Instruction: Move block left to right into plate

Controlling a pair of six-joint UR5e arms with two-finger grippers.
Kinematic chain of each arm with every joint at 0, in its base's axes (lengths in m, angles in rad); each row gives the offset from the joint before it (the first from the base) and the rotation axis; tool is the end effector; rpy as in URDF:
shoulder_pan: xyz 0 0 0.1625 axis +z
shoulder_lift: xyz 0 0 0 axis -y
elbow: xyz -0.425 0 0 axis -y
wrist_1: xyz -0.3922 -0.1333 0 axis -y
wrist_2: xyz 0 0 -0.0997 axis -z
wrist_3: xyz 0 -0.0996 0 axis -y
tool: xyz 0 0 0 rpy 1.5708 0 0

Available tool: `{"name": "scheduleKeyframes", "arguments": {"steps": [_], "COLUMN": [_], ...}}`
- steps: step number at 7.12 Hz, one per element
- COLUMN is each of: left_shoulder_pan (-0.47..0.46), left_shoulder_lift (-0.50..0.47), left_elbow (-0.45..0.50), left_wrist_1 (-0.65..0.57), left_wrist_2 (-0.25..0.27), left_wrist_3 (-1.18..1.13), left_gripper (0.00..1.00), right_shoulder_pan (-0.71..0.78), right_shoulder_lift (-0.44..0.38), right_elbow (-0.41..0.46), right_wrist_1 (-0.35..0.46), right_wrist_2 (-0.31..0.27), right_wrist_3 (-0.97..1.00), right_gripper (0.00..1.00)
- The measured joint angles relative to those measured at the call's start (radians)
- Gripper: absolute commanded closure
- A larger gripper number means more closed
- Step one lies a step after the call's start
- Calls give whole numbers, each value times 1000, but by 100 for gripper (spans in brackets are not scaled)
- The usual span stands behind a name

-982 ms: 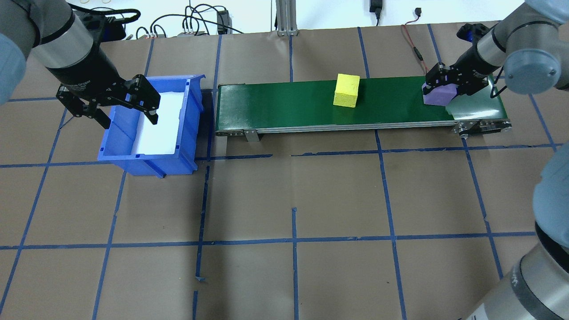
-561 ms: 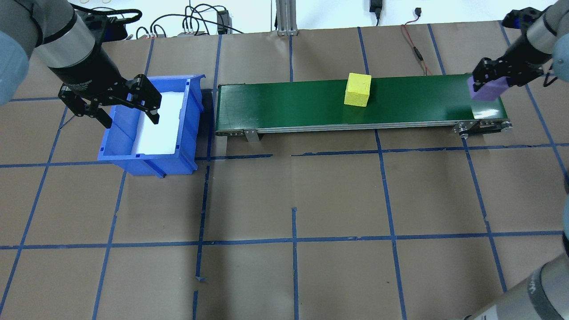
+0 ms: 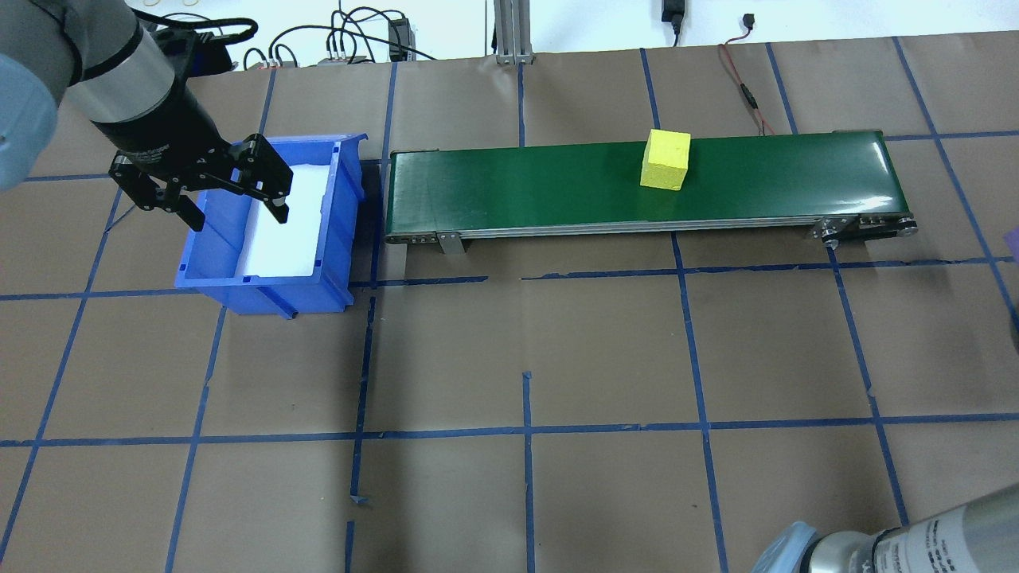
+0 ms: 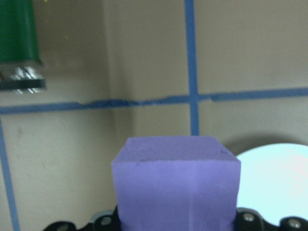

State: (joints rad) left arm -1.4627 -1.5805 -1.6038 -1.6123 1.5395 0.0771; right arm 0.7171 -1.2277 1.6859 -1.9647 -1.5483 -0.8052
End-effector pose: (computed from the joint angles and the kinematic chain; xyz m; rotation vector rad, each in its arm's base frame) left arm -0.0831 -0.4988 0.4632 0.0501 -3.0997 -0.1256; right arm -0.3540 -0.4885 0.2835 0.0758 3.0778 0.0413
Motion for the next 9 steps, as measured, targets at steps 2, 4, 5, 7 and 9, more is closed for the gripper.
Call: {"name": "scheduleKeyframes", "arguments": {"steps": [2,4,5,7,9], "left_shoulder_pan": [-1,-1,-1,-1,-1], "left_shoulder_lift": [-1,-1,-1,0,0], "left_elbow": [0,-1,-1,-1,-2], "left_wrist_1": [0,0,0,0,0], "left_wrist_2": [-1,-2,-2,-3,-2], "left_wrist_3": [0,2,3,5,5], "left_gripper": [0,0,0,0,0], "right_shoulder_pan": [-123,-170,-175,-170,-59], "right_shoulder_lift": [7,40,50,40,9], "right_elbow": [39,50,55,57,43], "right_wrist_1": [-19,-94,-117,-117,-74], "right_wrist_2": [-31,-35,-40,-54,-57], "right_wrist_3": [-120,-182,-188,-139,49], "right_gripper": [43,0,0,0,0]}}
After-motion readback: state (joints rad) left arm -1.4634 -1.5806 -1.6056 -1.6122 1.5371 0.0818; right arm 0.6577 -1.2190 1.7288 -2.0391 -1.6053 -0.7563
